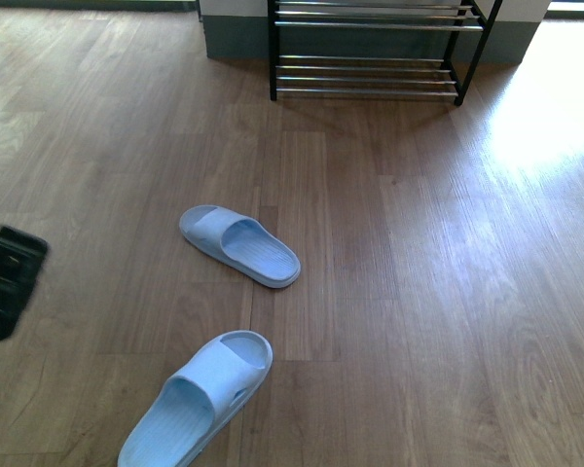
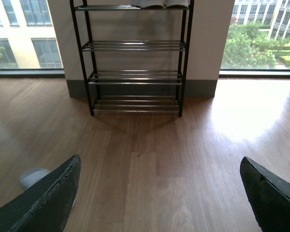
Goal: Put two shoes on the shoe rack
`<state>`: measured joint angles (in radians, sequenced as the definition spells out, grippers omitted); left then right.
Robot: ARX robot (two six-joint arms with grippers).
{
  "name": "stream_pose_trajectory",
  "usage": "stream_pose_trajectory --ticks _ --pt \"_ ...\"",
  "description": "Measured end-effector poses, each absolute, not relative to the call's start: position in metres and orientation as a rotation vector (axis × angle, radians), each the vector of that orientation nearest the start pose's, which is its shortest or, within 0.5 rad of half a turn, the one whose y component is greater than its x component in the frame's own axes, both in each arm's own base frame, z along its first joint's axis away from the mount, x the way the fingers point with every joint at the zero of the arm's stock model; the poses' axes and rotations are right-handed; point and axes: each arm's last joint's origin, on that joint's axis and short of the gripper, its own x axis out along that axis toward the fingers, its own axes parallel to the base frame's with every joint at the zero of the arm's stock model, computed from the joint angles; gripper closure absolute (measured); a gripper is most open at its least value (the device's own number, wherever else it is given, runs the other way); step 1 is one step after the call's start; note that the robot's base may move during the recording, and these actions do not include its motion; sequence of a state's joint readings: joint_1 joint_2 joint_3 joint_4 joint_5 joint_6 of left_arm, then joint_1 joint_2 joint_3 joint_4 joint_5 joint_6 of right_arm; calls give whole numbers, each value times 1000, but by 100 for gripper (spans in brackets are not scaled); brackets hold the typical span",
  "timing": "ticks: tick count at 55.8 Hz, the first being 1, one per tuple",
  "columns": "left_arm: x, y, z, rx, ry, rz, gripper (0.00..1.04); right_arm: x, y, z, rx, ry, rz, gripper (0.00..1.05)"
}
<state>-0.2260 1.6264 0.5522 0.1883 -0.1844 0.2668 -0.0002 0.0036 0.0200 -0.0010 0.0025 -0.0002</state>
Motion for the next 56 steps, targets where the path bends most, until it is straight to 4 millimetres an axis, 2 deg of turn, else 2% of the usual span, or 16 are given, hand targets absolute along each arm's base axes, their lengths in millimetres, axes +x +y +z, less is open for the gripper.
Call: stream_pose_trajectory --ticks 6,18,28,46,56 --pt "278 -70 61 533 1004 -279 9 97 0 170 0 -15 -3 9" --pt "300 -78 -1 711 1140 -403 9 97 0 170 0 -15 -3 9" --pt "301 -76 -48 882 1161 -471 9 97 0 170 0 -15 -3 9" --pt "310 -80 -109 1030 1108 -560 9 97 0 170 0 -15 -3 9" --pt "314 -91 -126 1041 1050 -601 9 97 0 170 0 -15 -3 9"
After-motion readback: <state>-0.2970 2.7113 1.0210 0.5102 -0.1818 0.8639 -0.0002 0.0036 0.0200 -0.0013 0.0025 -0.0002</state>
